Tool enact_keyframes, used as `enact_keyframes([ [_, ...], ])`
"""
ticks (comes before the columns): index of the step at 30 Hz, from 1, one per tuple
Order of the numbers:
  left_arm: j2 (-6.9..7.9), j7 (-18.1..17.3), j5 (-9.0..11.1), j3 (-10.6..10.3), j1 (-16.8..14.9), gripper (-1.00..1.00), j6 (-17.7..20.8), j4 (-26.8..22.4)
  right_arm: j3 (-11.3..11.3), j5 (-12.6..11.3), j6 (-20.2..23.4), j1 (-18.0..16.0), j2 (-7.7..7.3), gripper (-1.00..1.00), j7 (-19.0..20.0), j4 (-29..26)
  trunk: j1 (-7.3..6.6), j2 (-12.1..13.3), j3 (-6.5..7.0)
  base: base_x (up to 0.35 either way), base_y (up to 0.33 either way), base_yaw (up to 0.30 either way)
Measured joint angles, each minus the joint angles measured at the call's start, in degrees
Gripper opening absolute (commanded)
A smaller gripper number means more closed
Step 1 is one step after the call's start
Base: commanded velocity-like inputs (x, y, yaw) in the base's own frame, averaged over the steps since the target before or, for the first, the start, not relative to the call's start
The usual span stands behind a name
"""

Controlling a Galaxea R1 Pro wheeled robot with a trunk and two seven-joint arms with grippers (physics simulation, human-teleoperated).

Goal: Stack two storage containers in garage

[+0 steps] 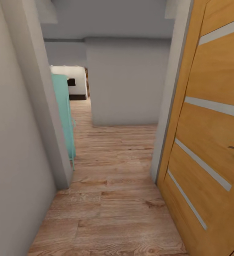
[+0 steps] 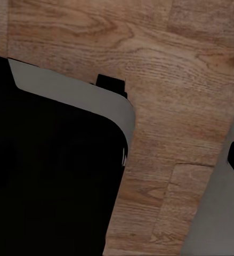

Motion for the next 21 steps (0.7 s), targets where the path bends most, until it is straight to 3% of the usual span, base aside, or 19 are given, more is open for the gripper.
enact_keyframes([
  [21, 0.12, 0.00, 0.02, 0.00, 0.00, 1.00, -0.05, 0.00, 0.04, 0.22, -0.08, 0.00, 0.21, 1.00, -0.19, -0.01, 0.00, 0.00, -0.02, 0.325, 0.000, 0.010],
])
